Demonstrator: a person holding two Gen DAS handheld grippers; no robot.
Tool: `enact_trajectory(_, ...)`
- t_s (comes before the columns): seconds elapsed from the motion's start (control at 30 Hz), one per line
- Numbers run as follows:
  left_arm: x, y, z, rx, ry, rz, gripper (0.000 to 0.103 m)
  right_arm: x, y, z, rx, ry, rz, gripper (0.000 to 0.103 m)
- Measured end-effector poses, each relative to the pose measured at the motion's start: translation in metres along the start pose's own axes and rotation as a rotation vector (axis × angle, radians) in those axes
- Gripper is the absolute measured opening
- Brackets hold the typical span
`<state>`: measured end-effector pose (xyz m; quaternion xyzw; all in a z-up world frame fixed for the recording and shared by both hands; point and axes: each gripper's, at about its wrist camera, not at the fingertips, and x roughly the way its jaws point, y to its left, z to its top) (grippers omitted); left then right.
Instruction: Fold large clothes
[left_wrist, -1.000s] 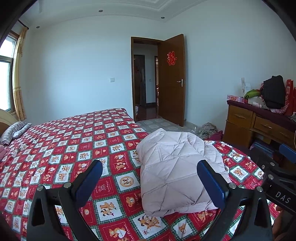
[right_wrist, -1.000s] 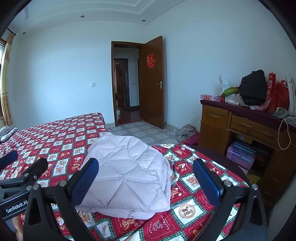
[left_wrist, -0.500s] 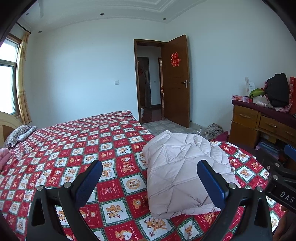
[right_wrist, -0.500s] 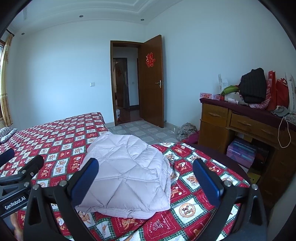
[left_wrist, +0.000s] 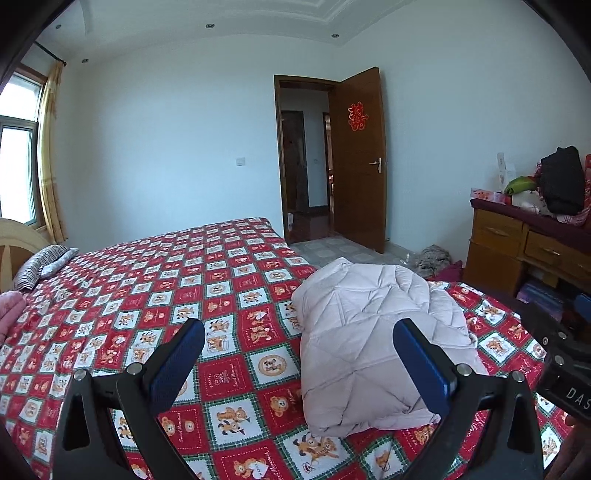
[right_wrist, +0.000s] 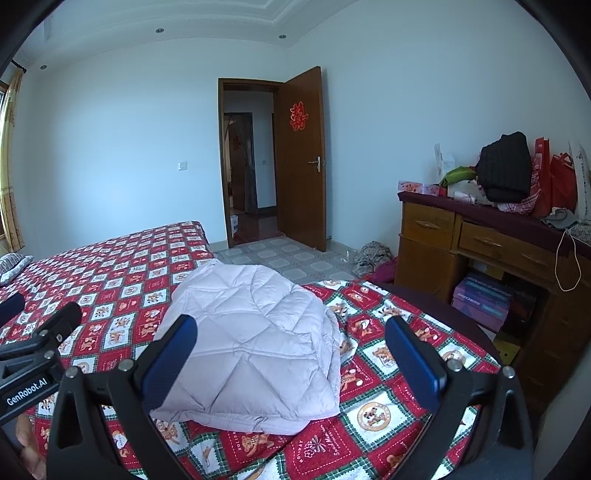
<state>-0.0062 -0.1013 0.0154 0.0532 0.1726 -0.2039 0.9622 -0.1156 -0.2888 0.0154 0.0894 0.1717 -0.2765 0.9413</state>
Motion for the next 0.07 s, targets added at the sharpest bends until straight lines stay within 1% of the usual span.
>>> enact_trajectory(0.07,0.0003,-0.0038,-0.0009,0.020,-0.005,0.024,0.102,0.0005,-0.0002,-0.0002,-0.001,0.002,-0.003,0.103)
